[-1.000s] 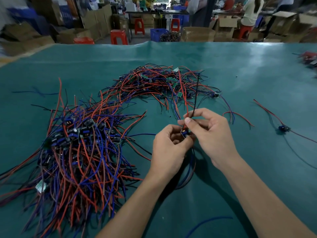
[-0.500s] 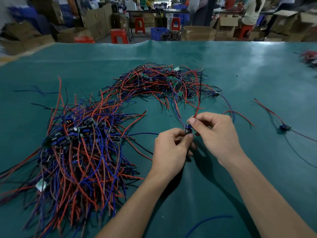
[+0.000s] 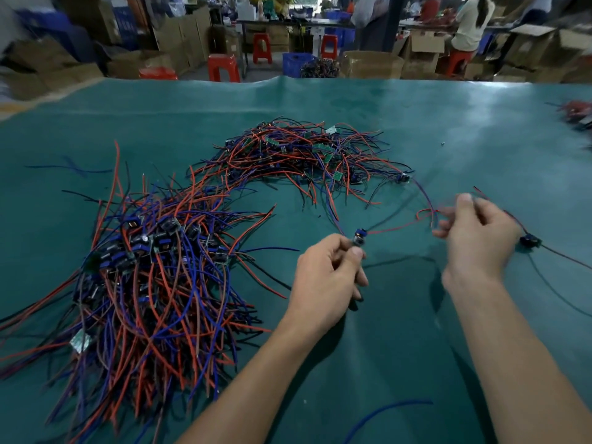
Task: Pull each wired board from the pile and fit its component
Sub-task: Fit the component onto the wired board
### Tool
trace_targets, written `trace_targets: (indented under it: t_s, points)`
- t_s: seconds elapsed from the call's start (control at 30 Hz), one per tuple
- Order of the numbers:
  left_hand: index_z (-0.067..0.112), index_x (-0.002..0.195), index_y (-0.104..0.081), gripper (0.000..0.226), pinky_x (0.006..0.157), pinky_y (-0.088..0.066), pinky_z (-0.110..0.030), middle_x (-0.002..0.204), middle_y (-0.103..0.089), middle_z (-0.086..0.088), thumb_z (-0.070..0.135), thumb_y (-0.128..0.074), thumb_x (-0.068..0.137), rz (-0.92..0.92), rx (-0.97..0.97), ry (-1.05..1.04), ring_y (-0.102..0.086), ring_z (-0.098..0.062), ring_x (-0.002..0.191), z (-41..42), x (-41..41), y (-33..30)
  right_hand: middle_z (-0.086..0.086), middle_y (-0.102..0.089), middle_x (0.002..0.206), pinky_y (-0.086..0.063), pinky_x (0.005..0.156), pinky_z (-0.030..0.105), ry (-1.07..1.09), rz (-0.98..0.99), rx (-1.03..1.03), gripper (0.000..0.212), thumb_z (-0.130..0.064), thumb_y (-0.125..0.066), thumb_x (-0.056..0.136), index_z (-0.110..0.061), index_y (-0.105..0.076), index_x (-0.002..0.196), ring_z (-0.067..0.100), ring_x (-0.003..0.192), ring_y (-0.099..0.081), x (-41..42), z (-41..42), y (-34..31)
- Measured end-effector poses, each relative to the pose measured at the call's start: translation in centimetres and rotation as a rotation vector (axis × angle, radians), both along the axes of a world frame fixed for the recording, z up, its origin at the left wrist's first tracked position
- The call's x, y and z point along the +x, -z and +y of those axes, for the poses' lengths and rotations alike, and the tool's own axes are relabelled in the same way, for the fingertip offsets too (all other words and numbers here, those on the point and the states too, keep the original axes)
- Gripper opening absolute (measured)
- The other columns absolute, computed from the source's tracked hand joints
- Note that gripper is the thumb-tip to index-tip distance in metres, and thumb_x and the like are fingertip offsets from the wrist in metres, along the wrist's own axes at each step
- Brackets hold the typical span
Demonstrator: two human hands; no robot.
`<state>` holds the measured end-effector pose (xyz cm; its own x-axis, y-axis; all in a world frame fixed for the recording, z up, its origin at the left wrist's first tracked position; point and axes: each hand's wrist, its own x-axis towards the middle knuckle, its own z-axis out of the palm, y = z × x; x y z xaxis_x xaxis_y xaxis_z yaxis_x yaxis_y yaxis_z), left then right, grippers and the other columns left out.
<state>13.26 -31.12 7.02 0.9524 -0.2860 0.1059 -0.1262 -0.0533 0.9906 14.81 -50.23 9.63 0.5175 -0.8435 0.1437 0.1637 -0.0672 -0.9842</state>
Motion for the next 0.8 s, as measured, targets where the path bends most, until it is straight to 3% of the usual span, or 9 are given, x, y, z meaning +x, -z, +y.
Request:
trace_targets:
  t_s: [0.1,0.2,0.4,0.6,0.7,0.8]
  points:
    - [0.009,0.086,-0.057,0.019,0.045,-0.047,-0.027,0.064,-0.065,-0.006,0.01,-0.05,0.104,0.013,-0.089,-0.091,-0.052,-0.018,0.045,0.0,0.3,-0.1,0.007,-0.073,0.072,-0.048,0.047,0.024,-0.456,0.123,0.006,0.023,-0.031,-0.066,0.093,-0.012,-0.073,0.081,0.01,0.053,-0.059,-0.5,3.1,0.2]
    - [0.012,0.078,-0.055,0.026,0.041,-0.044,-0.025,0.058,-0.065,-0.008,0.013,-0.052,0.103,0.041,-0.096,-0.093,-0.051,-0.017,0.041,0.2,0.3,-0.1,0.003,-0.077,0.081,-0.05,0.056,0.021,-0.819,0.186,-0.183,0.004,-0.028,-0.077,0.083,-0.025,-0.08,0.084,0.008,0.07,-0.067,-1.3,5.7,0.4]
    - [0.005,0.08,-0.06,0.028,0.043,-0.043,-0.022,0.052,-0.063,-0.004,0.018,-0.054,0.103,0.04,-0.02,0.012,-0.05,-0.017,0.039,-0.1,0.2,0.0,0.001,-0.077,0.079,-0.051,0.061,0.018,-0.714,-0.008,-0.117,0.013,-0.003,-0.078,0.083,-0.015,-0.077,0.08,0.009,0.072,-0.067,-1.6,5.0,-0.5]
    - [0.017,0.078,-0.058,0.02,0.057,-0.049,-0.025,0.058,-0.069,-0.003,0.021,-0.052,0.098,-0.06,-0.008,0.07,-0.06,-0.017,0.05,-0.2,-0.3,-0.2,-0.003,-0.072,0.072,-0.047,0.061,0.023,-0.457,-0.315,0.016,0.014,-0.001,-0.073,0.088,-0.014,-0.073,0.082,0.012,0.068,-0.061,-1.1,6.0,-7.1]
    - [0.017,0.081,-0.06,0.02,0.059,-0.054,-0.031,0.062,-0.071,-0.003,0.019,-0.052,0.1,-0.066,0.069,0.043,-0.062,-0.019,0.052,-0.4,-0.3,0.1,0.002,-0.073,0.073,-0.046,0.055,0.023,-0.65,-0.364,0.021,0.008,-0.01,-0.075,0.087,-0.013,-0.076,0.079,0.013,0.065,-0.061,0.1,9.7,-11.2]
    - [0.013,0.091,-0.063,0.015,0.052,-0.048,-0.022,0.06,-0.068,-0.005,0.011,-0.051,0.099,-0.022,0.001,0.032,-0.058,-0.017,0.049,-0.3,-0.3,-0.2,0.007,-0.076,0.077,-0.048,0.05,0.025,-0.929,-0.188,-0.291,0.023,-0.028,-0.072,0.093,-0.009,-0.077,0.081,0.017,0.064,-0.065,2.2,14.5,-13.2]
